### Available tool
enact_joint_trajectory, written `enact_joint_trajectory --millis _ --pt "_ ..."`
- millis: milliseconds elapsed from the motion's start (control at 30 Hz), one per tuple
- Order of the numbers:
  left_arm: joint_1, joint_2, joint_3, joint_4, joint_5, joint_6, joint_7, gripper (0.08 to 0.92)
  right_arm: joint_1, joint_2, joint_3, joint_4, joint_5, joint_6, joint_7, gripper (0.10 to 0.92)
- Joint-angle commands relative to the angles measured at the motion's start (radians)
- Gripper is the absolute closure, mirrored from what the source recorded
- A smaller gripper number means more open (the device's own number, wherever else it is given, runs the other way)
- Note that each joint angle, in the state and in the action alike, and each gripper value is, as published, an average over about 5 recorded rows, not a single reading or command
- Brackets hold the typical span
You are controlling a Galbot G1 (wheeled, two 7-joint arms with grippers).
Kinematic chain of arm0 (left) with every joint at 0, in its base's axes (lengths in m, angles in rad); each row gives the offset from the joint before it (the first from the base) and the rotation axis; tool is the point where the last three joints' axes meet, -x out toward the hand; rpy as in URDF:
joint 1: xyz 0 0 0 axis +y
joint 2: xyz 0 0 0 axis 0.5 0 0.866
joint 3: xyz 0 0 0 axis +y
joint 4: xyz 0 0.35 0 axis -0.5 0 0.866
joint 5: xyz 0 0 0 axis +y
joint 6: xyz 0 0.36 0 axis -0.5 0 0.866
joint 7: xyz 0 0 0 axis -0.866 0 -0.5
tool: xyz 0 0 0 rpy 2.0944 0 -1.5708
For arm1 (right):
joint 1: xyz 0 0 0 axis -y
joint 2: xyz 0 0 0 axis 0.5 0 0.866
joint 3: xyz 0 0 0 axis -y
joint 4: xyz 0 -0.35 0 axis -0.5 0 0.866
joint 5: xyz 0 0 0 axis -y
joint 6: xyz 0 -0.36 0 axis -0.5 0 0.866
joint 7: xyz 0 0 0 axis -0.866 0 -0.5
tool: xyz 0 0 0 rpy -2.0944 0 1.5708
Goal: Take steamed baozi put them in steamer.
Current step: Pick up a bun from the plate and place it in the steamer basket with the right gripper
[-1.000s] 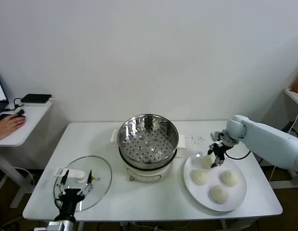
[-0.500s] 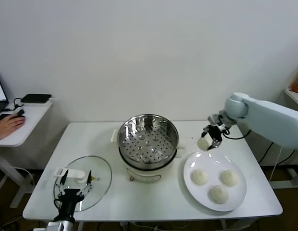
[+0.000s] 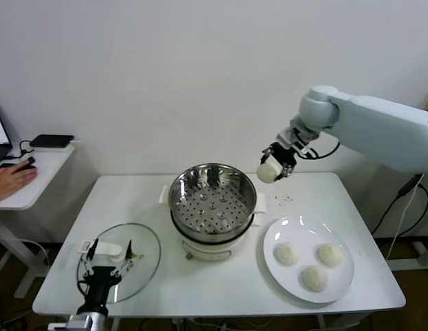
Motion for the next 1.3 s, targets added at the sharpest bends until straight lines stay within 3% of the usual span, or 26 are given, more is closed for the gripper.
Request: enact_joint_trajectory --millis 33,767,1300 --pt "-0.002 -0.002 0.001 -0.006 0.013 0.003 0.0 0.177 0.028 0.152 0.009 -0.056 -0.054 0.082 0.001 0.368" --pt "-0.017 0.011 0.003 -0.023 0.026 0.029 0.002 0.177 -0.261 0.439 0.212 -0.368 -0.545 0.372 0.001 0.364" --pt "-0.013 0.011 0.003 -0.02 0.029 0.027 0.003 0.177 -0.33 0.449 0.247 -0.408 -0.58 0.383 0.001 0.347"
